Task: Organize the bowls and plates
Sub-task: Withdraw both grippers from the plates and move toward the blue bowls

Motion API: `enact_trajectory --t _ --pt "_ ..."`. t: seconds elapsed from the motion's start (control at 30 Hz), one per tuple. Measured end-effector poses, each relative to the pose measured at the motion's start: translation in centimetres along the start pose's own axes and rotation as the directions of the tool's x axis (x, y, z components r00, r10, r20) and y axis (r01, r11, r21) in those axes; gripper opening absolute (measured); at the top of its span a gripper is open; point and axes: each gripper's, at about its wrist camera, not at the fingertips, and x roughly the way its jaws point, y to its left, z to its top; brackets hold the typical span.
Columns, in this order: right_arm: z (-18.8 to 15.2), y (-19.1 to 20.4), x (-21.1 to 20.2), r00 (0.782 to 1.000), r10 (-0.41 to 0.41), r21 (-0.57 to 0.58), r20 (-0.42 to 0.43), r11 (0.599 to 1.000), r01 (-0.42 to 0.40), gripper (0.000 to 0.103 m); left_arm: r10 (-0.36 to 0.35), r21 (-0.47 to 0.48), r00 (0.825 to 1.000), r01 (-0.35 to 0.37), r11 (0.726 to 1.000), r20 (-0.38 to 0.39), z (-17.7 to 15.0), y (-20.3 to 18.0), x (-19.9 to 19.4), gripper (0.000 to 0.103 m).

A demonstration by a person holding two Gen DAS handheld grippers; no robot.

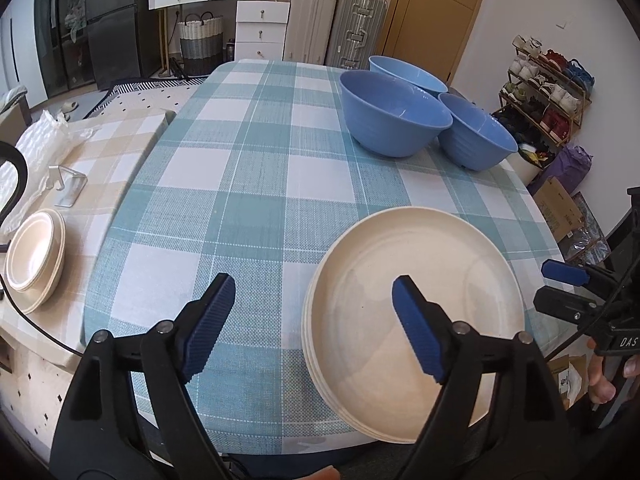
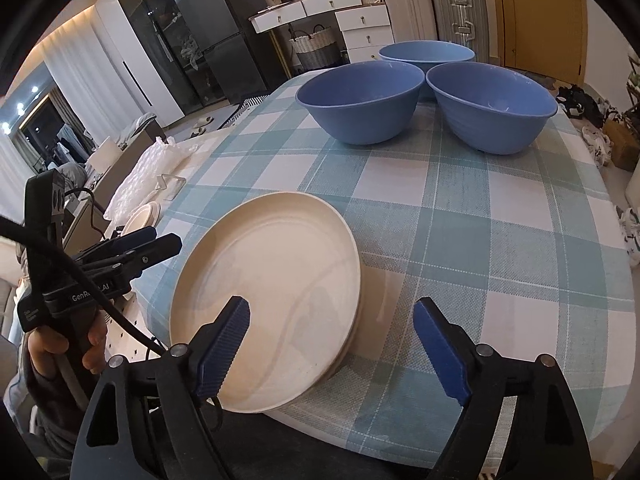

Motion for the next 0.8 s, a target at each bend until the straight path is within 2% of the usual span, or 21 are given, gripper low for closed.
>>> enact_trajectory --t 0.07,0.33,0.8 --pt "0.3 -0.5 -0.6 1.0 0.002 0.009 0.015 1.0 -0.002 0.089 0.01 0.015 1.0 -0.01 1.0 0.007 0.4 -0.2 -0.5 0.079" --pt "2.0 -2.6 -5.0 0.994 -0.015 0.047 0.113 0.999 0.01 0.091 0.049 0.049 0.997 -0.052 0.997 0.064 2.9 -1.1 -3.8 0.081" --pt "5.2 -6.1 -14.8 0.959 -0.061 0.093 0.276 0.995 0.037 0.093 0.068 0.111 0.986 -0.085 0.99 0.152 8.6 -4.6 -10.1 0.081"
